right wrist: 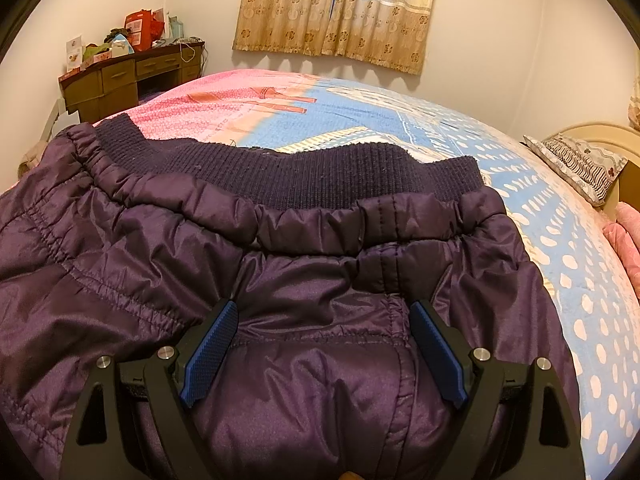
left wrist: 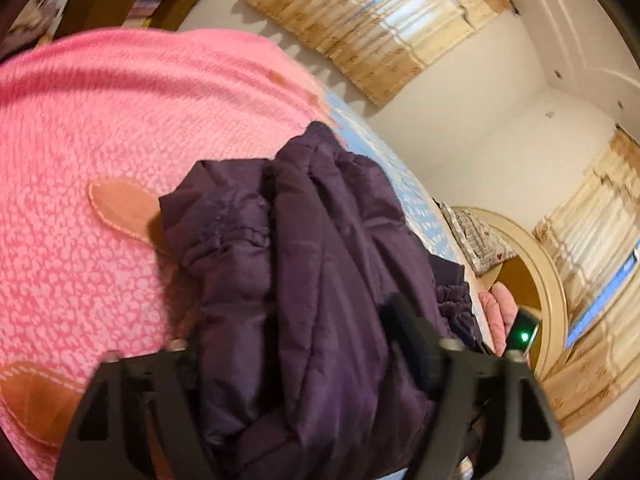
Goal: Fold large clothes
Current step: 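Lift the folded jacket bundle with the left tool while the right tool holds the hem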
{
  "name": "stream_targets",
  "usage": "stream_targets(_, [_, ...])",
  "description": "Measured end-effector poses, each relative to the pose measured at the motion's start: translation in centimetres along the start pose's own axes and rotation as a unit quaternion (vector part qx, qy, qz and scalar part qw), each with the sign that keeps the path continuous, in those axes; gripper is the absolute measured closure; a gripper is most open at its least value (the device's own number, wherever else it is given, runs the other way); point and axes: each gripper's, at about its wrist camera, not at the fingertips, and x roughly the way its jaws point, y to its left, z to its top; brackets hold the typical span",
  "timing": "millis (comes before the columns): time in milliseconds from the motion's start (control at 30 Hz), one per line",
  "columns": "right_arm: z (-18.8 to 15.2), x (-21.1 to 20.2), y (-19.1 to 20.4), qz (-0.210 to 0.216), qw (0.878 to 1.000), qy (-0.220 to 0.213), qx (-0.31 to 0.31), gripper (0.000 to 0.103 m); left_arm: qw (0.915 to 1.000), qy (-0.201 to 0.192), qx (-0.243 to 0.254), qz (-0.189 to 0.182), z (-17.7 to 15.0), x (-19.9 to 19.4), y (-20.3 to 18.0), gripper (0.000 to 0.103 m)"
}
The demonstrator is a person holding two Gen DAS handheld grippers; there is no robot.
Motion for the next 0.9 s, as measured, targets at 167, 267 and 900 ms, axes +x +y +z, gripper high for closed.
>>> stream_targets(167, [0.1, -0.3, -0.2, -0.005, 1.0, 0.004, -0.005, 0.015, 0.9991, -0.019, 0.0, -0.037, 0.2, -0.9, 0.0, 0.039])
stream_targets(267, [0.3, -0.5, -0.3, -0.003, 1.0, 0.007, -0.005, 0.015, 0.9969, -0.031, 0.056, -0.046, 0.4, -1.8, -3.4, 0.041])
stream_targets(900, [0.3, -1.7, -2.9, 0.063, 0.998, -0.01, 0.015, 0.014, 0.9976, -0.039, 0.019, -0.054, 1.4, -1.1, -1.4, 0.07])
